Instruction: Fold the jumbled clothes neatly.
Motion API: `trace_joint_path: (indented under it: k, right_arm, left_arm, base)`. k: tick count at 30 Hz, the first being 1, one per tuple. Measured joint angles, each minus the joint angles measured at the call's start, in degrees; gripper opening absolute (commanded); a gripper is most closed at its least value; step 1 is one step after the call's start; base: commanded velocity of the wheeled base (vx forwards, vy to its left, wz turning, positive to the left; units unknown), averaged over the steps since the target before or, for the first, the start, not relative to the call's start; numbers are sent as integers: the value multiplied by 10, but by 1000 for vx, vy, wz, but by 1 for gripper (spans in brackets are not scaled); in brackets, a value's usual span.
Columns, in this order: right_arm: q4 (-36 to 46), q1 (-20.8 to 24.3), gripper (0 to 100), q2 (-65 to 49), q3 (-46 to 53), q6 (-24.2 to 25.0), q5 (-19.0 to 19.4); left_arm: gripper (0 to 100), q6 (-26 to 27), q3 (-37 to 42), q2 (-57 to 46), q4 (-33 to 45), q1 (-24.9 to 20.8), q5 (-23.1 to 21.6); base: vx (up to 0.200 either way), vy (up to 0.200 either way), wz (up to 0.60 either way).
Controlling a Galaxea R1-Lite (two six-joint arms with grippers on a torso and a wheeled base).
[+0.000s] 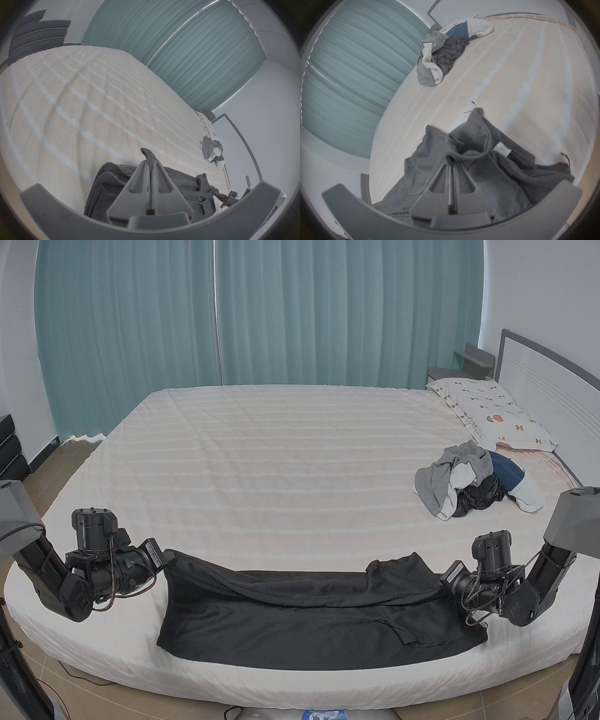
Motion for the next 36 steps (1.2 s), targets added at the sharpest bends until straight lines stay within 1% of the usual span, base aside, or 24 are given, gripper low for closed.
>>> trace_joint_path:
  k: [2,5,10,13,15,17,21,26,29,32,36]
  right_arm:
    - [-1,-3,0,-3,-18,0,0]
    - [-10,-9,0,-7,-51,1,0]
    - [-53,-22,0,-8,-95,2,0]
    - [-79,-30,0,-7,-104,1,1]
    - [-94,-33,0,-5,-101,-2,3]
    - [-101,-35,0,-2,-87,-9,6]
    - [-113,-40,0,2,-44,-30,18]
    - [-133,-43,0,4,14,-63,39]
    - [-152,-43,0,7,52,-86,48]
    - [-173,-40,0,11,85,-104,56]
    - [-192,-33,0,25,111,-118,61]
  left_arm:
    - [0,-5,-3,1,-6,0,1]
    - [0,-34,-7,2,-43,2,4]
    - [0,-90,-10,12,-186,4,26]
    - [0,-106,-5,28,-264,5,38]
    - [0,-104,4,47,-311,6,42]
    - [0,-84,18,63,-336,6,44]
    - [0,-13,55,96,-355,6,41]
    - [0,42,104,119,-361,8,6]
    - [0,85,133,128,-363,12,-16]
    - [0,121,153,134,-364,17,-23]
    - [0,155,171,140,-363,21,-27]
  base:
    - [0,0,0]
    - [0,0,0]
    - [0,0,0]
    - [0,0,0]
    - [0,0,0]
    - [0,0,0]
    - [0,0,0]
    - [0,0,0]
    - [0,0,0]
    - [0,0,0]
    - [0,0,0]
